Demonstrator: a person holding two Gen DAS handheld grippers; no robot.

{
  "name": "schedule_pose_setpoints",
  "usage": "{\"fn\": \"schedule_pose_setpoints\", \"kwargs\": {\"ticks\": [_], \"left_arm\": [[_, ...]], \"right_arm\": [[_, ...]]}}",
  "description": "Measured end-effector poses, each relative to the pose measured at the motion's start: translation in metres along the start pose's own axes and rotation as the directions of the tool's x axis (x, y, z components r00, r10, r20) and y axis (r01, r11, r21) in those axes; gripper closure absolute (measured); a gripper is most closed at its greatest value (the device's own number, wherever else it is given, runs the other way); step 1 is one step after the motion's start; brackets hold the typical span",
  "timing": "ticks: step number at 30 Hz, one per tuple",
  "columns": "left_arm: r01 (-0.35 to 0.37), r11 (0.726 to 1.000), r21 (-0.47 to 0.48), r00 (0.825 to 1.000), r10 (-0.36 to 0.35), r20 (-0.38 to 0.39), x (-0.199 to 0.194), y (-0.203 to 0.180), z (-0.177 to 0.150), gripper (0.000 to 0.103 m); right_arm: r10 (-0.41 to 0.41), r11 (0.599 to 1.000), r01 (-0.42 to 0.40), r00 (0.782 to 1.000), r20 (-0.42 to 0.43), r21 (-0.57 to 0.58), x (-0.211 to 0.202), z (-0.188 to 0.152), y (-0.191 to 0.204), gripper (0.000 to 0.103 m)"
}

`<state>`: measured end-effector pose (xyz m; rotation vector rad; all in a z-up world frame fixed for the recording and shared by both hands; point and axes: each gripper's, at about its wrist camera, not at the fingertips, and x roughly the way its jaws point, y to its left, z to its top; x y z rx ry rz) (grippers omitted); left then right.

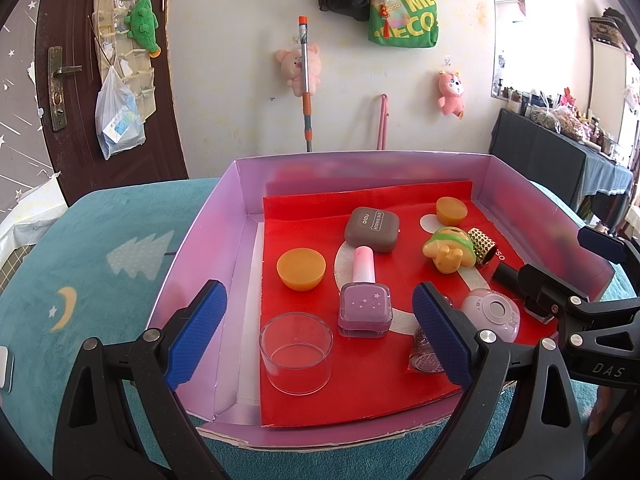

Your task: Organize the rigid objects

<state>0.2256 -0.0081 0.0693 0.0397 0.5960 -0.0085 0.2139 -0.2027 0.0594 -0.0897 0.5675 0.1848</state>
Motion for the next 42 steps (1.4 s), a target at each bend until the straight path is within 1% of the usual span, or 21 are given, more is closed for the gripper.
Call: {"fn": "schedule_pose_setpoints", "kwargs": {"ticks": [36,42], "left_arm": [[0.004,1.000,0.001,1.000,-0.004,0.002,-0.0002,0.0006,0.0009,0.008],[0.009,1.000,0.003,1.000,-0.009,0.010,0.0003,0.0015,-0.0030,0.008]], "right_arm": [[-0.001,1.000,0.001,1.000,-0.001,-0.001,0.0000,0.0004,0.0005,0.000],[0.001,1.000,-0.001,1.000,0.002,0.000,-0.0001,0.0005,0.0004,0.000]]}}
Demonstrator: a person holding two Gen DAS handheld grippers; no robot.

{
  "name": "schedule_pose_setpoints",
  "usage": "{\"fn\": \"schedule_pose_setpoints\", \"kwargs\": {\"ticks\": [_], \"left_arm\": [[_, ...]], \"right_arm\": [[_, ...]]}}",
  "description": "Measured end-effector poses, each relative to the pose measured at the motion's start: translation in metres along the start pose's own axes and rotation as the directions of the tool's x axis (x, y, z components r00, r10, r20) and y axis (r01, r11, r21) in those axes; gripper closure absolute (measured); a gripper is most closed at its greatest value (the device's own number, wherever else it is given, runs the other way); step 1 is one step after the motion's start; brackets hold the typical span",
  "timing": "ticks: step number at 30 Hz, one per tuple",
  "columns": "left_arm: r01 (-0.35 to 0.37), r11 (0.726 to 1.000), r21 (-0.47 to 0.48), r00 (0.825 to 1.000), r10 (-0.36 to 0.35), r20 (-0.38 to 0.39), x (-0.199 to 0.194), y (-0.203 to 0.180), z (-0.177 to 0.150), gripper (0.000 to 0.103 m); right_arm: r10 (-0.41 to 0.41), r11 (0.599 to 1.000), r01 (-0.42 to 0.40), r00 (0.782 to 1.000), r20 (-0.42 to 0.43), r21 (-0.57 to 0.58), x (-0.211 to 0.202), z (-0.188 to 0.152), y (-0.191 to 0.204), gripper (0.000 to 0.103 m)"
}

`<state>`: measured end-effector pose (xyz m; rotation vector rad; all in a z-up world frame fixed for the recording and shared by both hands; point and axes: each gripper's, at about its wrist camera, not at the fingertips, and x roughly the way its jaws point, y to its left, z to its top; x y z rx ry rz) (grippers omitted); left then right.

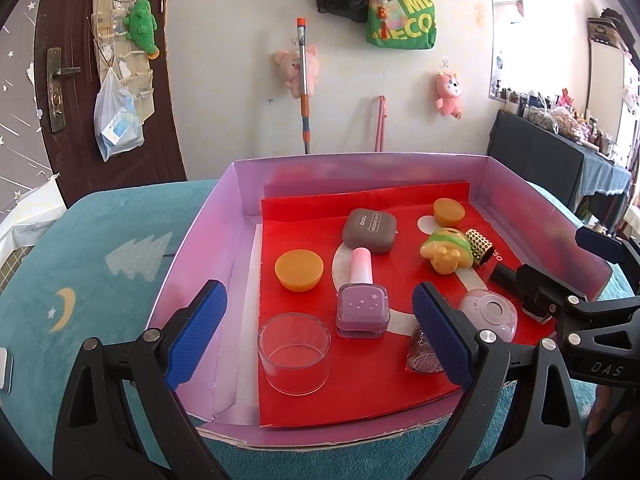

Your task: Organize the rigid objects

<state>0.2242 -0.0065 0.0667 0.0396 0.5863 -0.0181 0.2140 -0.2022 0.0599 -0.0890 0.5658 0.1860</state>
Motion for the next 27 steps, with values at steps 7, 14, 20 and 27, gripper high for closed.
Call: {"fn": "schedule_pose_setpoints", "kwargs": {"ticks": [7,14,20,27], "left_arm": [[-0.011,1.000,-0.003,1.000,0.011,0.004,-0.011,-0.001,-0.002,0.008],[0.032,0.999,-0.022,0.999,-0.033,-0.035,-0.066,0.000,-0.020,0.008],[0.048,0.997,-0.064,0.980,-0.059,-0.190,-0.069,0.002,-0.057,0.008],[0.025,0.999,-0.047,0.951,-0.038,-0.307,-0.054,-0.004,-0.084,0.008]], "right_arm": [[0.004,1.000,-0.004,1.000,0.004,0.001,-0.001,-0.001,-0.001,0.000],[0.054,0.998,-0.054,0.999,0.000,0.023,-0.047,0.000,0.002,0.000],[0.049,0.999,-0.048,0.994,-0.096,0.008,-0.081,-0.031,0.012,0.000],[0.026,0.998,-0.008,0.962,-0.271,0.066,-0.062,-0.075,0.006,0.000]]}}
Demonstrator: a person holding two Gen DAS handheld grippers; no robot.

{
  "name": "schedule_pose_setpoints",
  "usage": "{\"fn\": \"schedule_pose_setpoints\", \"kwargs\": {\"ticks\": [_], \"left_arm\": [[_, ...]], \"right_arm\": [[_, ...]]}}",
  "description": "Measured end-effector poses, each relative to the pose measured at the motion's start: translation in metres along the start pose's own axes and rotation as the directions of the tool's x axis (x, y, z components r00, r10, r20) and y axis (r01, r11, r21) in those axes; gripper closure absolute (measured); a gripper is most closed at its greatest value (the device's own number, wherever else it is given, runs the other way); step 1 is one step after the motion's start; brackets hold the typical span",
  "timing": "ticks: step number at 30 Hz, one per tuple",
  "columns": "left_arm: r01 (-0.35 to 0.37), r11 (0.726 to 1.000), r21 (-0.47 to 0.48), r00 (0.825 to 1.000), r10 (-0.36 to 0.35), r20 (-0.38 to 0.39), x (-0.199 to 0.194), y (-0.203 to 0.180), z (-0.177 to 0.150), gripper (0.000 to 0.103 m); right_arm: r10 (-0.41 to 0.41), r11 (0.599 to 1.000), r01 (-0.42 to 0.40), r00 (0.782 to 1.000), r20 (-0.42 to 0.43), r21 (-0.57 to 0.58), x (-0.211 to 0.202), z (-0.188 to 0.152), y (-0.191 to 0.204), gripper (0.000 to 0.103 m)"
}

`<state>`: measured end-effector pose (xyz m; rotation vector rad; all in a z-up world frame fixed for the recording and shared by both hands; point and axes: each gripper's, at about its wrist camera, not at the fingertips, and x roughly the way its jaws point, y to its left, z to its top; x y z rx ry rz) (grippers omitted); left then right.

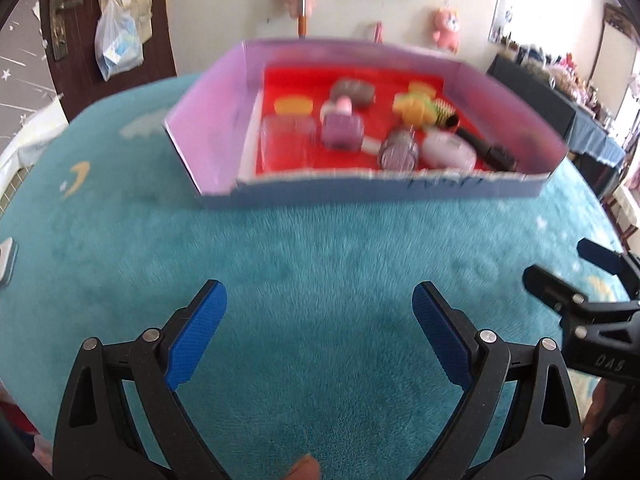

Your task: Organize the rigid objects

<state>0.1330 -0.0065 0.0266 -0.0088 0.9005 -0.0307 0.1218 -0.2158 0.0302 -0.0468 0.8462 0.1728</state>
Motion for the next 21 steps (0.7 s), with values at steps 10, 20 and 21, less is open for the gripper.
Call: {"fn": "schedule_pose_setpoints", "kwargs": {"ticks": [10,20,21], "left_arm": [[-0.033,0.999,0.000,0.999,0.033,-0.022,0.006,-0.003,0.002,0.001],[-0.034,0.999,-0.003,0.999,0.034,-0.023,0.008,-0.001,0.006,0.000],[-0.034,0.999,-0.002,0.999,0.034,-0.023,0.008,-0.001,0.006,0.000]], "right_arm": [[-0.043,0.998,0.046,0.995,-0.090,0.036,0.022,-0.003,-0.012,0.000],[-0.051,0.997,0.056,0.995,-0.089,0.046,0.021,-0.004,-0.013,0.000],[-0.051,0.997,0.056,0.995,-0.089,0.047,0.021,-0.004,-0.012,0.000]]}}
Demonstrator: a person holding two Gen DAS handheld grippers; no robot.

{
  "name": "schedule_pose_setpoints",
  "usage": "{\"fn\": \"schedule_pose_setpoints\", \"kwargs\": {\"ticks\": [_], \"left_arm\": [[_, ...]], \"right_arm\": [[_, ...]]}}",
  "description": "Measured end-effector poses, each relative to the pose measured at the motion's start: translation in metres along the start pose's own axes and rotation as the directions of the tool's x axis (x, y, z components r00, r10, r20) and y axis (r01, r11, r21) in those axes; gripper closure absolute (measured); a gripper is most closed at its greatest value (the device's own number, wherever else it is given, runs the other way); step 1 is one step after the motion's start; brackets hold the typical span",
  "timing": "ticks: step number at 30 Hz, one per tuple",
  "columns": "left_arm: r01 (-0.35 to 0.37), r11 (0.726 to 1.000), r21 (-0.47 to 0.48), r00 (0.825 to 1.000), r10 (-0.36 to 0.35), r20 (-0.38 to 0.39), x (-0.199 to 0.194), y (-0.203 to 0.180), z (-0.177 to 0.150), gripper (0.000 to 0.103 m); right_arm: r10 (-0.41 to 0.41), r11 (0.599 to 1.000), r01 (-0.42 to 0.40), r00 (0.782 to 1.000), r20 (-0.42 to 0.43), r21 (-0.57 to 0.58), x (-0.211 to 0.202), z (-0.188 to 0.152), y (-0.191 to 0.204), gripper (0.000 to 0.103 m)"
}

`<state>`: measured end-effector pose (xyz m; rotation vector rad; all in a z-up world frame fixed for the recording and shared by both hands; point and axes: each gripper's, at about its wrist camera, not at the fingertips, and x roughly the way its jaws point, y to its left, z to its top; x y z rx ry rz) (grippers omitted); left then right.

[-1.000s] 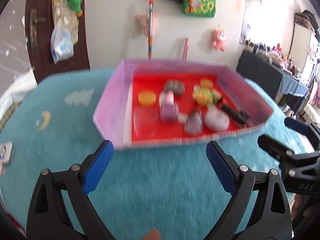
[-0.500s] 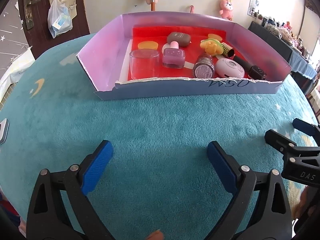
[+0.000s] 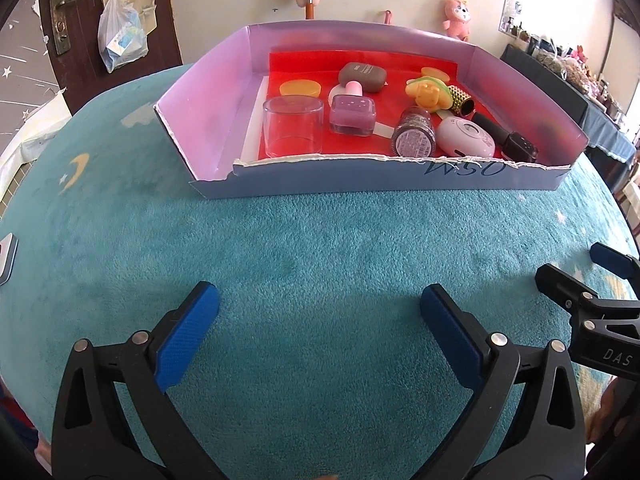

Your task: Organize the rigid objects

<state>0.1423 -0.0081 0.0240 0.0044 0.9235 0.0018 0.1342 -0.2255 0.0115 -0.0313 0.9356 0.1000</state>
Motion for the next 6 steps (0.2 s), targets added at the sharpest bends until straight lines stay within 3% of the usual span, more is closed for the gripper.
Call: {"fn": "schedule_pose_setpoints", "kwargs": {"ticks": [6], "left_arm": [[0.001,1.000,0.000,1.000,-0.001,0.000,0.0006,0.0007,0.0007,0.000]], "right_arm": [[-0.001,1.000,0.001,1.000,0.000,0.000,-0.0007,-0.0004,0.0000,0.000]]}}
